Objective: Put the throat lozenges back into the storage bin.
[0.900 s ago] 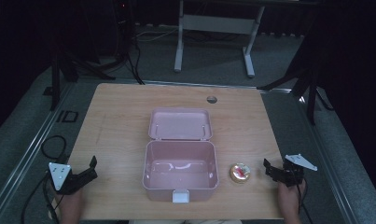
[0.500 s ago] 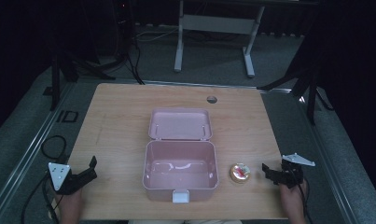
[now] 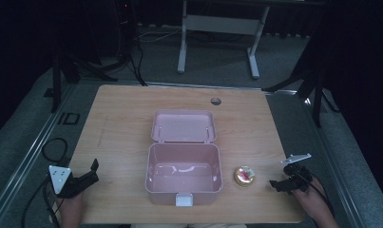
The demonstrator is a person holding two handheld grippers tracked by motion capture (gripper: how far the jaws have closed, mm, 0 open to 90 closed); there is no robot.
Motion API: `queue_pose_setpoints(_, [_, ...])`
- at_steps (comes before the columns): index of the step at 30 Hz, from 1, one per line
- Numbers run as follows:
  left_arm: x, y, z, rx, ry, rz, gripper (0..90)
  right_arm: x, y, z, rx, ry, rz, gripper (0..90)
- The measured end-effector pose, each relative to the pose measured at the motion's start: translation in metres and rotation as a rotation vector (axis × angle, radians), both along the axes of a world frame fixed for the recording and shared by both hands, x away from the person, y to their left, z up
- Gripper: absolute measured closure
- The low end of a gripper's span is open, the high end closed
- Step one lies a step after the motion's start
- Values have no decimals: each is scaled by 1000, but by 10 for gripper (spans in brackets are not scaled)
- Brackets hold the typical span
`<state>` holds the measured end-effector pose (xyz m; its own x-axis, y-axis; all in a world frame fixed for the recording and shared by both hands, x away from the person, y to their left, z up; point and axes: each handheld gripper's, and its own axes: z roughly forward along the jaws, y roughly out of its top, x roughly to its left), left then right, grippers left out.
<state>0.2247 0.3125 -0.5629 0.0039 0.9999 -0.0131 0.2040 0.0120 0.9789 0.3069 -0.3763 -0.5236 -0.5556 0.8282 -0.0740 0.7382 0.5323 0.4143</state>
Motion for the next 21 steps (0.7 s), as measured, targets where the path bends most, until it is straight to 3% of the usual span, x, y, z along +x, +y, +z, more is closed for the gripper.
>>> queue_pose_setpoints(3, [0,0,0,-2,0,-1,3,1,3,3,-41,68,75,139])
queue_pose_setpoints(4, [0,0,0,-2,0,-1,3,1,3,3,-41,68,75,139])
queue_pose_setpoints(6, [0,0,0,-1,0,-3,3,2,6,4,-74,125,125,140])
queue_pose_setpoints(7, [0,0,0,-1,0,-4,3,2,10,4,-103,179,163,140])
queue_pose_setpoints(10, [0,0,0,-2,0,-5,3,2,14,5,-137,213,199,140])
queue_pose_setpoints(12, [0,0,0,-2,-1,-6,3,2,20,5,-162,274,247,140])
queue_pose_setpoints(13, [0,0,0,-2,-1,-6,3,2,20,5,-162,274,247,140])
queue_pose_setpoints(16, [0,0,0,-3,0,-7,3,3,26,7,-182,335,303,140])
queue_pose_setpoints(21, [0,0,0,-5,0,-12,3,3,34,11,-226,349,375,130])
